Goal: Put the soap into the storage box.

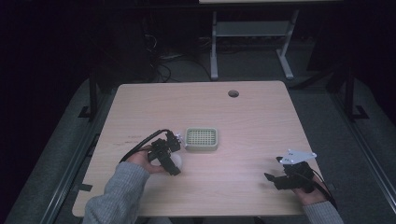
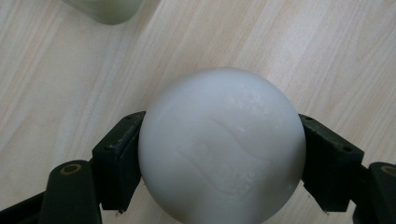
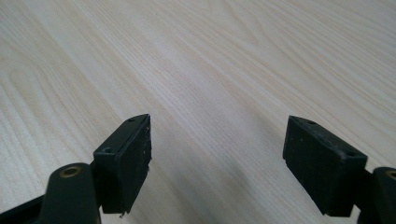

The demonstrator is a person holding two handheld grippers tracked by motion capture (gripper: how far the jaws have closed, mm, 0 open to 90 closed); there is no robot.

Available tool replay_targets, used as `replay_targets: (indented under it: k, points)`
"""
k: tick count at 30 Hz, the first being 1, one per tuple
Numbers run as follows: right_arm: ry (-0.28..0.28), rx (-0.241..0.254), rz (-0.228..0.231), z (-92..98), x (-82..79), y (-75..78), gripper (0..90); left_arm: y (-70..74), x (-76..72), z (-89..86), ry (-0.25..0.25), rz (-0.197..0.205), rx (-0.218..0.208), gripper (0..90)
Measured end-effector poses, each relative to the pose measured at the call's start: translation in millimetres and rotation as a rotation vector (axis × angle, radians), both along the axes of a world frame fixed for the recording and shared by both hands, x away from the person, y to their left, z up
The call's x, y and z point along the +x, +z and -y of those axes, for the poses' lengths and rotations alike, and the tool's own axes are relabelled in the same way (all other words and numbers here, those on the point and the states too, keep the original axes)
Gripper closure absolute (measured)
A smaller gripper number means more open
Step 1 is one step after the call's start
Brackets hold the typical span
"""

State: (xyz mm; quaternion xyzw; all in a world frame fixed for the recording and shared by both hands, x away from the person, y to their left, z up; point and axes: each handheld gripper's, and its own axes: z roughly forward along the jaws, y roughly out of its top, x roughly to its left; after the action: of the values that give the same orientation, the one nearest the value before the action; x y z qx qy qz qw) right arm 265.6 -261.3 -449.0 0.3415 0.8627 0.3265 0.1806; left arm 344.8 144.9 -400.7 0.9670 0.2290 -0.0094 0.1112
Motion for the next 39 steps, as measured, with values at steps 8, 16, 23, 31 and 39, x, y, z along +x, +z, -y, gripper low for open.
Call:
replay_targets:
  k: [8, 16, 23, 31, 39]
  points:
    - [0.020, -0.003, 0.000, -5.0, 1.0, -0.5, 23.1, 3.7, 9.2, 3.9, 0.000, -0.006, -0.008, 23.9]
    - [0.017, -0.001, 0.001, -3.5, 1.0, 0.0, 23.1, 6.4, 15.5, 10.0, -0.009, -0.011, 0.002, 23.8]
    - [0.002, 0.015, -0.009, -2.7, 0.6, 0.4, 23.0, 10.4, 22.3, 17.7, -0.016, -0.015, 0.012, 23.9]
    - [-0.001, 0.022, 0.000, -2.9, -0.2, 1.6, 23.0, 13.6, 31.5, 26.5, -0.020, -0.021, 0.010, 23.8]
    - [-0.003, 0.030, 0.004, -3.6, 0.9, 3.2, 23.1, 13.6, 40.0, 31.1, -0.019, -0.026, 0.023, 23.8]
